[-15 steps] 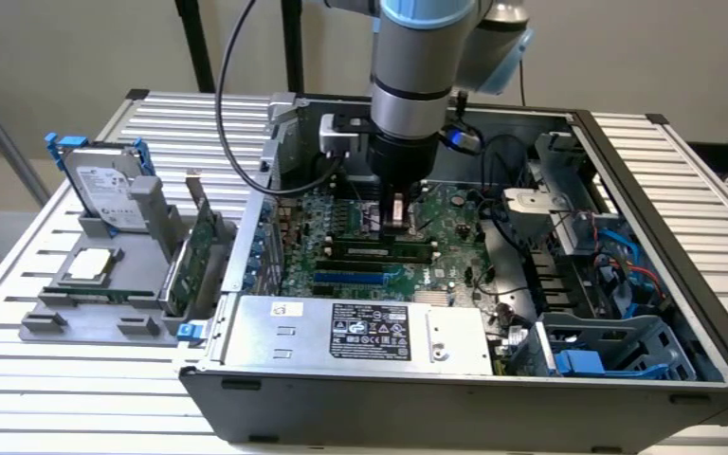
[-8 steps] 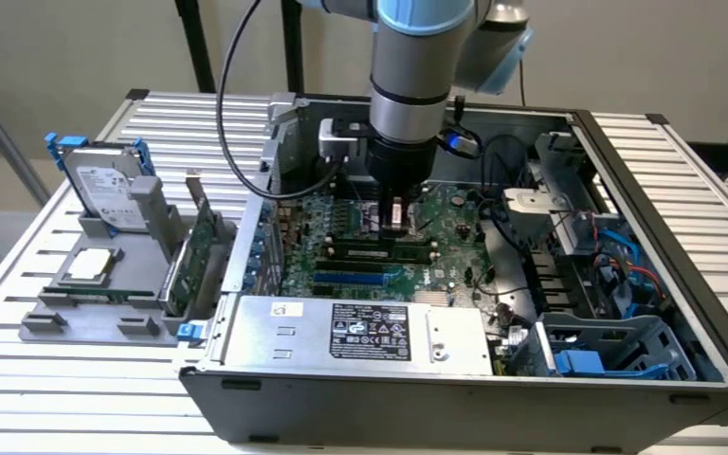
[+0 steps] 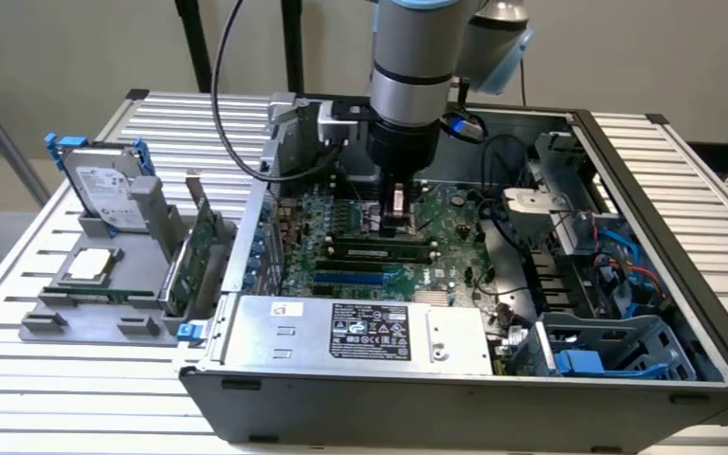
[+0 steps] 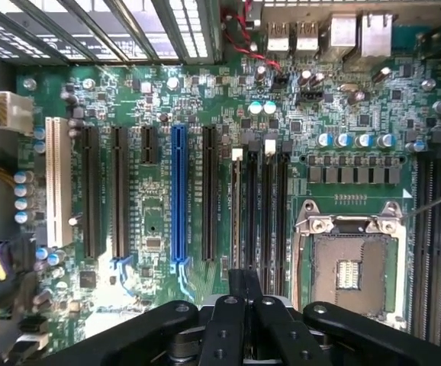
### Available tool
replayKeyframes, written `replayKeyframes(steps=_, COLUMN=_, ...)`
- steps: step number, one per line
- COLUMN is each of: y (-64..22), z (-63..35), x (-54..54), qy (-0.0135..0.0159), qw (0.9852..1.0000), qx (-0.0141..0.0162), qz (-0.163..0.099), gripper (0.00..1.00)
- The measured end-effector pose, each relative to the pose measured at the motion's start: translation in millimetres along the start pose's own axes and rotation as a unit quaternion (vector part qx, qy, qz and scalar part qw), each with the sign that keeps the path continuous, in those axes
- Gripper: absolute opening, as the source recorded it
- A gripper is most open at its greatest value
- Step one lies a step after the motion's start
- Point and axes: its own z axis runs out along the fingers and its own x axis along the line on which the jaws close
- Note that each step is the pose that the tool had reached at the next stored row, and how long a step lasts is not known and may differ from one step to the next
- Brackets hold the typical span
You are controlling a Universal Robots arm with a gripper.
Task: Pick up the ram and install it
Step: 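Press down the ram until it locks into place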
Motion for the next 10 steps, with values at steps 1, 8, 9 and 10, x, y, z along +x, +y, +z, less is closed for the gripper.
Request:
replayKeyframes(steps=1, y=0.1, z=-2.3, x=0.1, qy=0.0000, qw=1.0000, qx=0.0000, qz=0.000, gripper=0.00)
replayKeyframes(steps=8, y=0.0, z=-2.9, x=0.1, qy=-0.0028, qw=1.0000, qx=-0.0001, qz=0.000, gripper=0.00)
replayKeyframes(steps=9, y=0.1, z=-2.9, x=0.1, qy=-0.0034, qw=1.0000, qx=-0.0001, qz=0.000, gripper=0.00)
replayKeyframes(steps=10, y=0.0, z=-2.9, x=0.1, qy=-0.0039, qw=1.0000, qx=-0.0001, qz=0.000, gripper=0.00)
